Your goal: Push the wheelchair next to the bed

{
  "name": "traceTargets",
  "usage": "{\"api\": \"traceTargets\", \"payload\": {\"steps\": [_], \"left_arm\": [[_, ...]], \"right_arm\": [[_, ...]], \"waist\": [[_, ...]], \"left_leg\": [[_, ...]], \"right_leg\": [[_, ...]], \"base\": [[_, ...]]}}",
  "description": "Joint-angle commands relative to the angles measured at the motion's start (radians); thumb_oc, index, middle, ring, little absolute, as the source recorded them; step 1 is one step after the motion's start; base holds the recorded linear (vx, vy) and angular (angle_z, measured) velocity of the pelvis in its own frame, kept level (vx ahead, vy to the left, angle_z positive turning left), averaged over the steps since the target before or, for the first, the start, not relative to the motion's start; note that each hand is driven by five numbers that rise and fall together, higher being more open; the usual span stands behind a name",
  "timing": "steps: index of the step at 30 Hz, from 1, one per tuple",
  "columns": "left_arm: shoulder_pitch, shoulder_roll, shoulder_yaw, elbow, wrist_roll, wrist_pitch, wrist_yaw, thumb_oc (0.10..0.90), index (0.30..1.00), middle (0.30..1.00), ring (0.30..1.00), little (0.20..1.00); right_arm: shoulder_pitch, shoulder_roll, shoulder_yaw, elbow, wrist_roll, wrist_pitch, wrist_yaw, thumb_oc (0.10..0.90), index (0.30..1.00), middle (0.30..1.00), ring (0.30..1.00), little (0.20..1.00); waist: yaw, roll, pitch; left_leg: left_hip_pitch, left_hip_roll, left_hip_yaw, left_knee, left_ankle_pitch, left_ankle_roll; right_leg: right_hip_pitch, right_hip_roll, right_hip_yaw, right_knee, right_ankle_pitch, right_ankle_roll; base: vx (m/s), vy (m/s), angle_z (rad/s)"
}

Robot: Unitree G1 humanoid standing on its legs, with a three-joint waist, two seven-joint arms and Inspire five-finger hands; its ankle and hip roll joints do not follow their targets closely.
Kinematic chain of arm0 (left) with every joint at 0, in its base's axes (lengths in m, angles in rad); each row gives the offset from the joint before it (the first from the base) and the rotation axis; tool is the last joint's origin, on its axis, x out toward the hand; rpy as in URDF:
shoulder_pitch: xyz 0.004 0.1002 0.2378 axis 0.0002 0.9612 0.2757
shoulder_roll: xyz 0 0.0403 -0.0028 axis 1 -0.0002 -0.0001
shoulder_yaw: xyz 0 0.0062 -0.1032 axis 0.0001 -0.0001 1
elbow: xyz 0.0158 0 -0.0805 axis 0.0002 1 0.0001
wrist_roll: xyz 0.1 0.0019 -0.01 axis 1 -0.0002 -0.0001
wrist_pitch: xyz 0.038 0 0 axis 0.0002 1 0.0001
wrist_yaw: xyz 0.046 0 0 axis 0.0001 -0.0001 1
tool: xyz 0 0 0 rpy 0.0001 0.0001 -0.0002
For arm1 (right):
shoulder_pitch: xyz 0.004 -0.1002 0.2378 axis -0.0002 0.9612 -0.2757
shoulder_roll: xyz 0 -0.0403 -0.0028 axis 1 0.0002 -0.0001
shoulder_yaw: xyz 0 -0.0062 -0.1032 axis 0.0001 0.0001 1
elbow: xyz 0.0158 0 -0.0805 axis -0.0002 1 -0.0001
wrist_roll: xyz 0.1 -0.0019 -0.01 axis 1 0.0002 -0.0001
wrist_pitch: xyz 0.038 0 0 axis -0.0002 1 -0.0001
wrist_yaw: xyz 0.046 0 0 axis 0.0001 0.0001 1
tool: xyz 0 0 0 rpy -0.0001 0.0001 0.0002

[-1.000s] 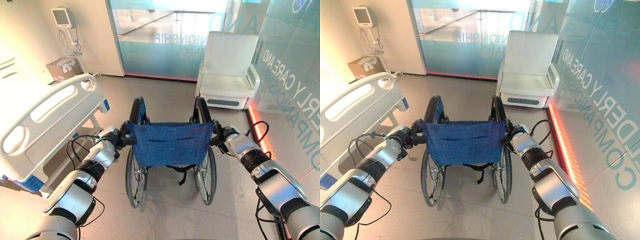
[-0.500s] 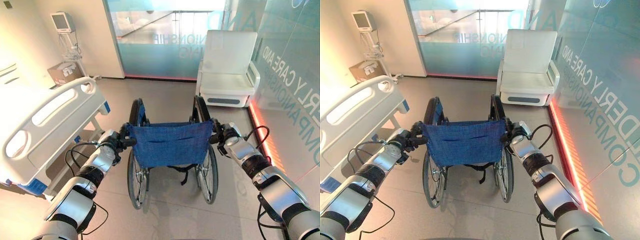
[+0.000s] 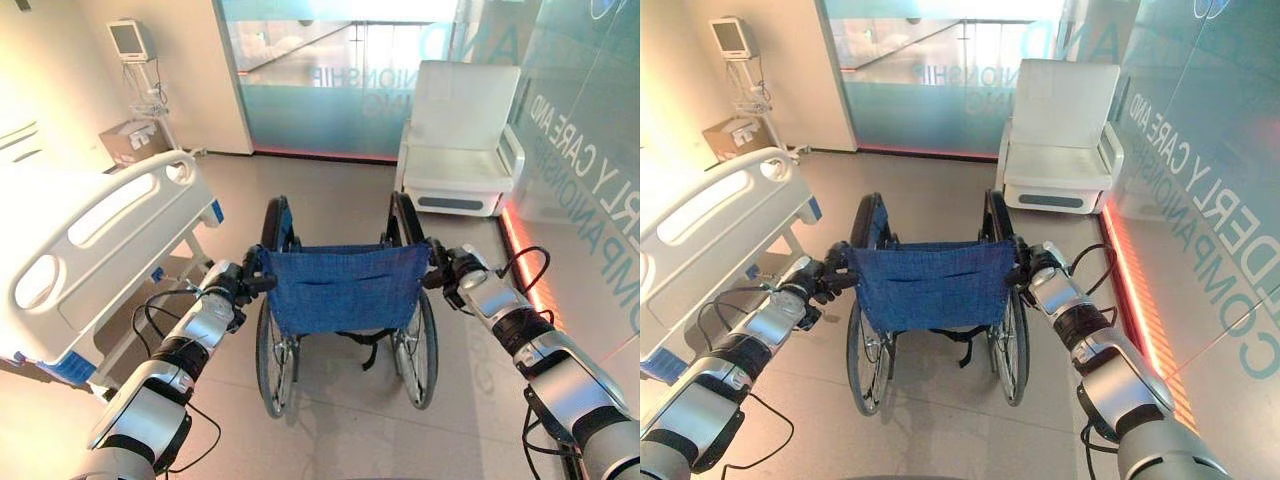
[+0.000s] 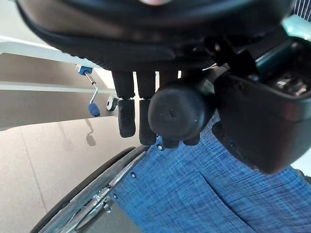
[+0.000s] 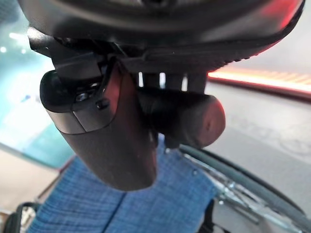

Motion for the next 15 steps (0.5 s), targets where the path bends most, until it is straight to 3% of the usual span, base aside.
{"api": "traceTargets", "payload": {"steps": [1, 4, 6, 7, 9, 10, 12, 15], "left_arm": [[-0.101, -0.033, -0.059, -0.001, 0.006, -0.021, -0.050, 0.400, 0.300, 0.300, 0.300, 0.300], [-0.122, -0.018, -0.079, -0.003, 0.018, -0.010, -0.069, 0.400, 0.300, 0.300, 0.300, 0.300], [-0.126, -0.009, -0.089, -0.006, 0.016, -0.009, -0.076, 0.400, 0.300, 0.300, 0.300, 0.300], [-0.131, -0.001, -0.096, -0.009, 0.026, -0.008, -0.100, 0.400, 0.300, 0.300, 0.300, 0.300], [-0.141, -0.006, -0.098, -0.009, 0.050, 0.009, -0.137, 0.400, 0.300, 0.300, 0.300, 0.300], [-0.143, -0.007, -0.098, -0.006, 0.055, 0.012, -0.143, 0.400, 0.300, 0.300, 0.300, 0.300], [-0.171, -0.017, -0.122, 0.048, 0.059, -0.003, -0.153, 0.400, 0.300, 0.300, 0.300, 0.300], [-0.199, -0.036, -0.128, 0.107, 0.062, -0.020, -0.146, 0.400, 0.300, 0.300, 0.300, 0.300]], "right_arm": [[-0.059, 0.022, 0.033, 0.043, -0.008, -0.027, 0.147, 0.400, 0.300, 0.300, 0.300, 0.300], [-0.070, 0.020, 0.037, 0.057, -0.005, -0.066, 0.122, 0.400, 0.300, 0.300, 0.300, 0.300], [-0.062, 0.005, 0.037, 0.044, 0.002, -0.075, 0.119, 0.400, 0.300, 0.300, 0.300, 0.300], [-0.035, -0.028, 0.033, 0.018, 0.022, -0.085, 0.125, 0.400, 0.300, 0.300, 0.300, 0.300], [-0.014, -0.044, 0.024, 0.000, 0.038, -0.075, 0.127, 0.400, 0.300, 0.300, 0.300, 0.300], [-0.011, -0.046, 0.021, -0.003, 0.041, -0.072, 0.126, 0.400, 0.300, 0.300, 0.300, 0.300], [-0.015, -0.062, 0.010, -0.016, 0.077, -0.058, 0.120, 0.400, 0.300, 0.300, 0.300, 0.300], [-0.020, -0.065, -0.006, 0.003, 0.091, -0.067, 0.125, 0.400, 0.300, 0.300, 0.300, 0.300]], "waist": [[0.013, 0.000, 0.072], [0.008, 0.016, 0.101], [0.003, 0.015, 0.112], [-0.016, 0.002, 0.139], [-0.042, -0.005, 0.165], [-0.047, -0.004, 0.170], [-0.076, -0.013, 0.185], [-0.094, -0.017, 0.182]], "left_leg": [[-0.013, -0.126, 0.004, 0.018, -0.039, 0.103], [-0.036, -0.122, 0.012, 0.041, -0.023, 0.106], [-0.042, -0.123, 0.009, 0.055, -0.024, 0.104], [-0.034, -0.135, -0.003, 0.082, -0.040, 0.101], [0.006, -0.142, -0.039, 0.104, -0.078, 0.095], [0.014, -0.141, -0.048, 0.108, -0.087, 0.095], [0.053, -0.147, -0.092, 0.125, -0.145, 0.092], [0.089, -0.140, -0.103, 0.131, -0.184, 0.085]], "right_leg": [[-0.059, 0.035, 0.024, 0.205, -0.039, -0.055], [-0.159, 0.043, 0.016, 0.471, -0.007, -0.034], [-0.197, 0.045, 0.020, 0.527, 0.028, -0.029], [-0.272, 0.026, 0.029, 0.521, 0.149, -0.018], [-0.364, -0.006, 0.027, 0.440, 0.238, -0.013], [-0.374, -0.008, 0.024, 0.428, 0.242, -0.013], [-0.402, -0.017, 0.030, 0.188, 0.231, -0.009], [-0.364, -0.004, 0.035, 0.107, 0.226, -0.008]], "base": [[0.06, 0.113, -0.07], [0.08, 0.101, -0.11], [0.14, 0.011, -0.13], [0.29, -0.060, 0.15], [0.37, -0.111, 0.35], [0.37, -0.185, 0.41], [0.42, -0.240, 0.52], [0.36, -0.211, 0.72]]}}
